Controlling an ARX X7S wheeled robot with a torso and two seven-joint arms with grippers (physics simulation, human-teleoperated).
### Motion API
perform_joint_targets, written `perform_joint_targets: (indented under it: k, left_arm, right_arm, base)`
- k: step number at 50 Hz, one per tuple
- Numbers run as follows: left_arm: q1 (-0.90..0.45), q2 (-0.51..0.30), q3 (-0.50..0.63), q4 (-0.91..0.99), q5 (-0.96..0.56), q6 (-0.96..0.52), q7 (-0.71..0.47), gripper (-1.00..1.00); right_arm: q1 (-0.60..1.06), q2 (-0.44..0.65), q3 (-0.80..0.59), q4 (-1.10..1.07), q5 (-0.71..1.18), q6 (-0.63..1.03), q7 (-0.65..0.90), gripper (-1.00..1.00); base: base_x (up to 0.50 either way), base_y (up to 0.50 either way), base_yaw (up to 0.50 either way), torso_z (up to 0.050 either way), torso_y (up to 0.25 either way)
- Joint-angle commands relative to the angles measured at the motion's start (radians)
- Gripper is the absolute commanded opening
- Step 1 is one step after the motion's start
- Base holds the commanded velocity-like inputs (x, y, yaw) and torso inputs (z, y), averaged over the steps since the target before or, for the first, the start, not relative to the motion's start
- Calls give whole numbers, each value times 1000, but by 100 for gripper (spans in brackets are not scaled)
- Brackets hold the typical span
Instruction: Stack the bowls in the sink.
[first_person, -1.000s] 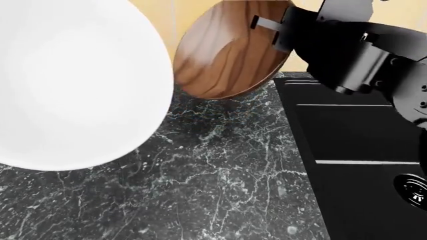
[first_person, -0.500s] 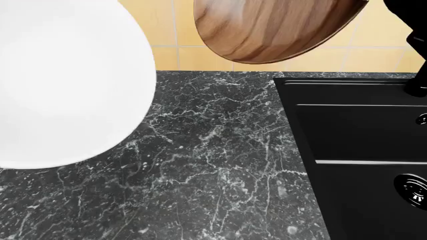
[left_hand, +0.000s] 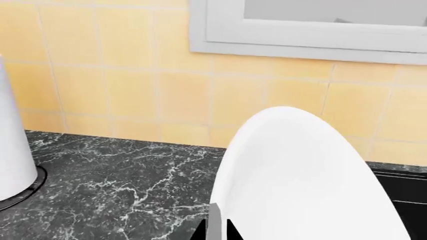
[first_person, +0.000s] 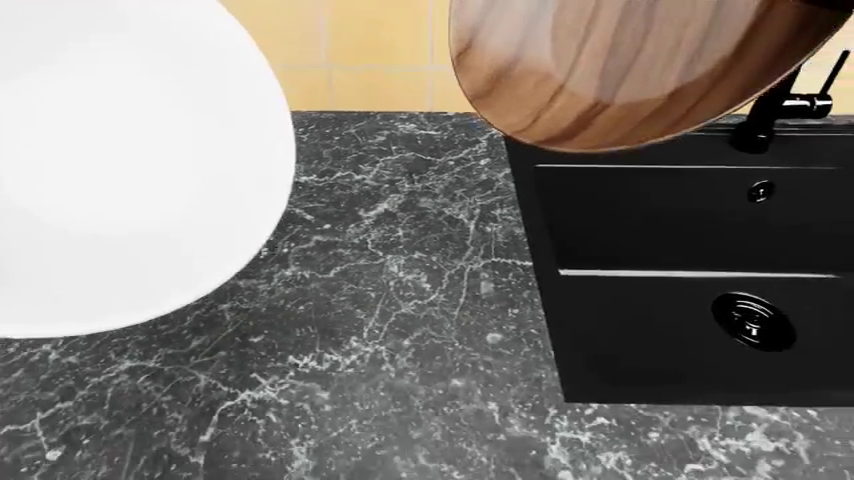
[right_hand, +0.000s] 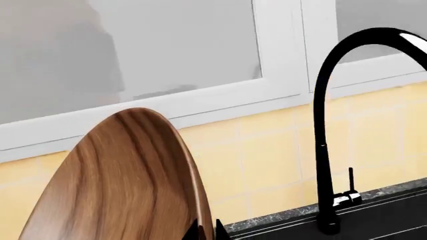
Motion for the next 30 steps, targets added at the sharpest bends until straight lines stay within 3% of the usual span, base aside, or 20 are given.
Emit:
perform_joint_targets:
  k: [1, 30]
  left_arm:
    - [-16, 7, -6, -2, 0, 1, -9, -100]
    - [-16, 8, -16, -10, 2, -17, -9, -100]
  right_arm:
    - [-6, 43, 22, -32, 0, 1, -8, -100]
    - [-62, 125, 59, -89, 16, -40, -33, -100]
  base:
    - [-493, -423, 0, 0, 0]
    - [-389, -493, 0, 0, 0]
